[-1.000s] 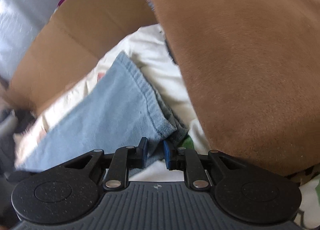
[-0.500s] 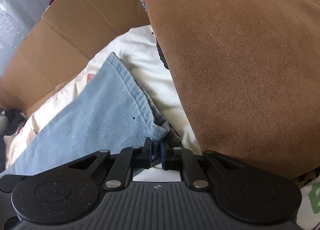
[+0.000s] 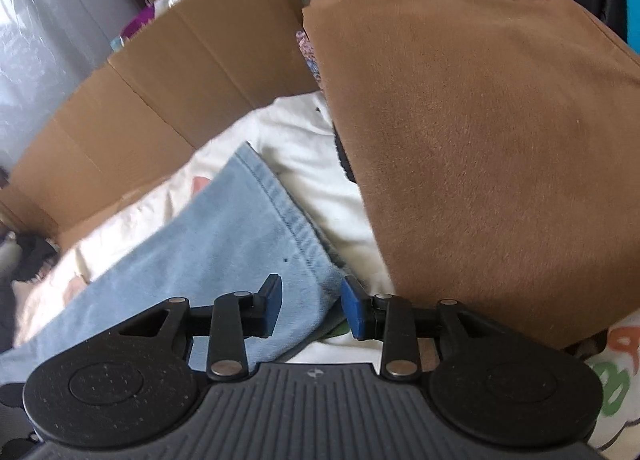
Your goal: Fold clothes
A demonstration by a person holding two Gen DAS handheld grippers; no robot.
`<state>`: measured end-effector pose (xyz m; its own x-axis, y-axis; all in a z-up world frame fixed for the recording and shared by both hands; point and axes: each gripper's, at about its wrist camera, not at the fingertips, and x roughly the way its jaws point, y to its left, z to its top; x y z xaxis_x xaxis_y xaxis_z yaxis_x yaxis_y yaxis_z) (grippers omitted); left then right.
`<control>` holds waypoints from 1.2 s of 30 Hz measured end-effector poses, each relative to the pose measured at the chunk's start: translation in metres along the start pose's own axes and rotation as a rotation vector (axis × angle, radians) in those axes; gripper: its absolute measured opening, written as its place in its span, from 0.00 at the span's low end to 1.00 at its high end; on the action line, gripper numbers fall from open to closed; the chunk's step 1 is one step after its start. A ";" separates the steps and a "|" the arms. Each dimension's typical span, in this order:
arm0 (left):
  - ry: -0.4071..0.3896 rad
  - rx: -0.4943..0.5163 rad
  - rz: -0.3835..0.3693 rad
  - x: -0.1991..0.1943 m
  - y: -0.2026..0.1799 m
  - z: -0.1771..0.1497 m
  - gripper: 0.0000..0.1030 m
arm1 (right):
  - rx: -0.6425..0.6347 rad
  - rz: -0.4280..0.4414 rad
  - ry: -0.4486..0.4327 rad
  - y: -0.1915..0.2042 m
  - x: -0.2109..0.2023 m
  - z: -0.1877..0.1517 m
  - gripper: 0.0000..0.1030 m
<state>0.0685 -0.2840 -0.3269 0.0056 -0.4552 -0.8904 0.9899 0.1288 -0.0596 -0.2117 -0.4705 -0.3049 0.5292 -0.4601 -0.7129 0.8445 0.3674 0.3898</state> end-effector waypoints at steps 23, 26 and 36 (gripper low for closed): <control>0.096 0.008 0.082 -0.071 0.019 -0.064 0.64 | -0.197 0.176 0.059 0.076 -0.001 -0.025 0.39; 0.082 -0.015 0.085 -0.064 0.019 -0.074 0.63 | -0.243 0.193 0.098 0.086 0.000 -0.034 0.39; -0.041 -0.148 0.078 -0.056 0.035 -0.098 0.36 | -0.372 0.202 0.226 0.118 0.007 -0.063 0.39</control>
<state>0.0888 -0.1674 -0.3234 0.0904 -0.4735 -0.8762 0.9544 0.2924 -0.0596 -0.1132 -0.3796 -0.3008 0.6134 -0.1775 -0.7696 0.6181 0.7144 0.3279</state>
